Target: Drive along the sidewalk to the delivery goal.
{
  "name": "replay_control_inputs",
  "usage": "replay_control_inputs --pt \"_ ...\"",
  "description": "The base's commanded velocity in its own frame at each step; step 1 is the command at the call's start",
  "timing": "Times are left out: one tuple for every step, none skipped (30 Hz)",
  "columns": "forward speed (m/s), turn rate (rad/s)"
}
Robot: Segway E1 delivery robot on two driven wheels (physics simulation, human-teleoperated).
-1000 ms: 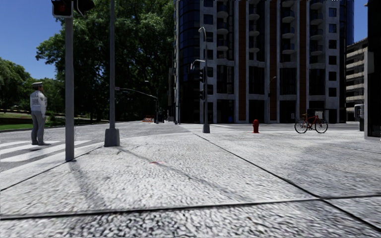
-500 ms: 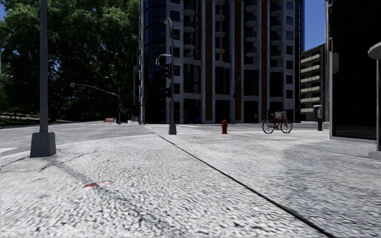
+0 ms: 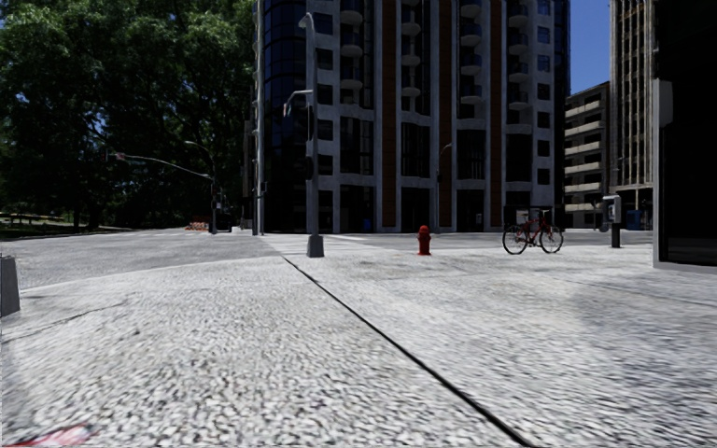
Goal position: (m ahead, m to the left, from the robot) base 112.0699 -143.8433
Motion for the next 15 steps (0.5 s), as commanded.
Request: replay_control_inputs --pt "2.0 0.0" --pt "2.0 0.0" --pt "2.0 0.0" --pt "2.0 0.0" --pt "2.0 0.0" --pt "2.0 0.0" --pt "2.0 0.0" --pt "2.0 0.0" --pt "2.0 0.0" --pt "2.0 0.0" --pt "2.0 0.0" --pt "2.0 0.0" --pt "2.0 0.0" --pt "2.0 0.0" --pt "2.0 0.0"
